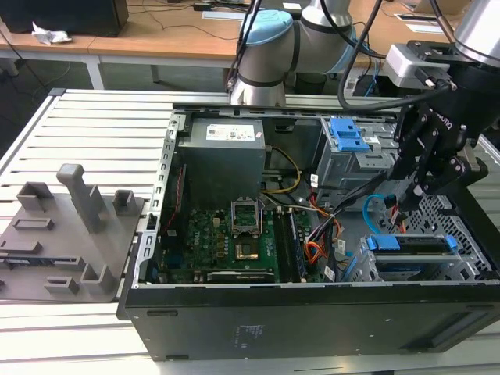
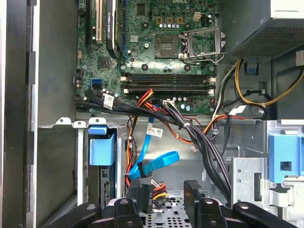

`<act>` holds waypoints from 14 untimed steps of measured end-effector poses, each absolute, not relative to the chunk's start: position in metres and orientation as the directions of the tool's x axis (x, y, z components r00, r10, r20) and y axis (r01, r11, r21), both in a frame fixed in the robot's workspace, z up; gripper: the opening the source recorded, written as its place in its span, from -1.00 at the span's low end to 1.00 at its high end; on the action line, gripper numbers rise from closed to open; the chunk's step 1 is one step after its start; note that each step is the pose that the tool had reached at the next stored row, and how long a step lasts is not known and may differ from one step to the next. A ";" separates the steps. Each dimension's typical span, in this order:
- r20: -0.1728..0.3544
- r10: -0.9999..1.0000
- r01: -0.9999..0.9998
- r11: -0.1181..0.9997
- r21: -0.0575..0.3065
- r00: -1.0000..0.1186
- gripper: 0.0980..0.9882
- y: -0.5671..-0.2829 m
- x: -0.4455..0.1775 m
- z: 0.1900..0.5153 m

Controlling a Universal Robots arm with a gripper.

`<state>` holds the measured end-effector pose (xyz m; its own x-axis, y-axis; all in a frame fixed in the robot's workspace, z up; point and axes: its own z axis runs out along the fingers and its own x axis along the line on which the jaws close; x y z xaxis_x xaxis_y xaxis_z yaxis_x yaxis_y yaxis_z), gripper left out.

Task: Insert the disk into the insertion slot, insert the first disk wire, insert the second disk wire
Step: 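Insert the first disk wire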

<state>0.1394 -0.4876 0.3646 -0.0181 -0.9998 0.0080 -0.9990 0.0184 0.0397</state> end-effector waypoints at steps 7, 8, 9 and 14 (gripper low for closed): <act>0.011 -1.000 -0.999 0.019 0.043 -0.018 -0.11 -0.487 0.144 0.364; 0.011 -1.000 -0.999 0.019 0.043 -0.018 -0.11 -0.488 0.144 0.363; 0.011 -1.000 -0.999 0.018 0.043 -0.018 -0.11 -0.489 0.144 0.363; 0.011 -1.000 -0.999 0.019 0.043 -0.018 -0.11 -0.491 0.144 0.360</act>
<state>0.1443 -0.4915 0.3603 -0.0181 -0.9998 0.0108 -0.9989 0.0185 0.0427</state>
